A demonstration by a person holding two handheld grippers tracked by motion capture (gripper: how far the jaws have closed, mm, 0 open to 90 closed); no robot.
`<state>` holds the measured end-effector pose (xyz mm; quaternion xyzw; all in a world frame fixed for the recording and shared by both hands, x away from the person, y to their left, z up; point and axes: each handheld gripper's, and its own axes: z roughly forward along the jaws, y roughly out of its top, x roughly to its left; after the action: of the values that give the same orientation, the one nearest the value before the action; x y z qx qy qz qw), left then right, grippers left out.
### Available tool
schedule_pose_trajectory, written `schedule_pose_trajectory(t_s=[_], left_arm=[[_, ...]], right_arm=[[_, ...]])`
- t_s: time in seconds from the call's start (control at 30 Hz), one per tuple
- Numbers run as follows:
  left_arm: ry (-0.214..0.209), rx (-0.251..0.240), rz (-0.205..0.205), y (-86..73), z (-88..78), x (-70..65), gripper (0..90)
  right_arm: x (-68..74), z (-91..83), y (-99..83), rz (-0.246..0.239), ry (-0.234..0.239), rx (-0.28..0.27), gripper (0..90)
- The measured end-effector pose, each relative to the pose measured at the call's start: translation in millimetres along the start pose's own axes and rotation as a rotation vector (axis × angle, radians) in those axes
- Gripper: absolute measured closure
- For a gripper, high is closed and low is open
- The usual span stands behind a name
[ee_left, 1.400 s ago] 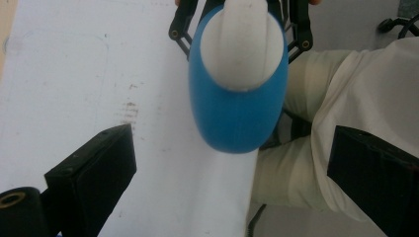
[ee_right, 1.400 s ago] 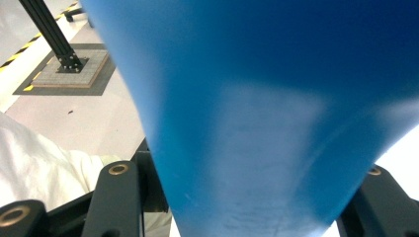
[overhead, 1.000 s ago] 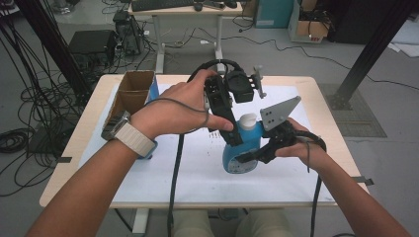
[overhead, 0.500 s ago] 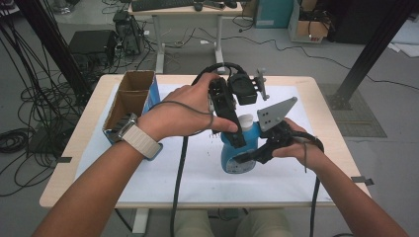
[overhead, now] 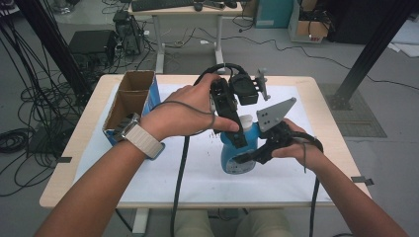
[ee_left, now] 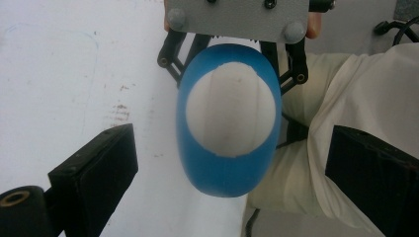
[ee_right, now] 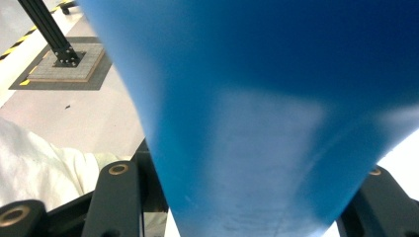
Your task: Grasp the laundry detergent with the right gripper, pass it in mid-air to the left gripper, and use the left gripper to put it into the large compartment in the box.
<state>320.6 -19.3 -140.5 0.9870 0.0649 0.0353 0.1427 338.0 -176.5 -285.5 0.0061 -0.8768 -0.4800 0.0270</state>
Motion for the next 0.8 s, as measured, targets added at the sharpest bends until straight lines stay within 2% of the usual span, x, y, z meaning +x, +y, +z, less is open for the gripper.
schedule_pose_trajectory(t_s=[0.8], left_arm=[[-0.003, 0.005, 0.005, 1.6, -0.9, -0.9, 7.0]], right_arm=[[0.4, -0.4, -1.4, 0.011, 0.0, 0.006, 42.9]])
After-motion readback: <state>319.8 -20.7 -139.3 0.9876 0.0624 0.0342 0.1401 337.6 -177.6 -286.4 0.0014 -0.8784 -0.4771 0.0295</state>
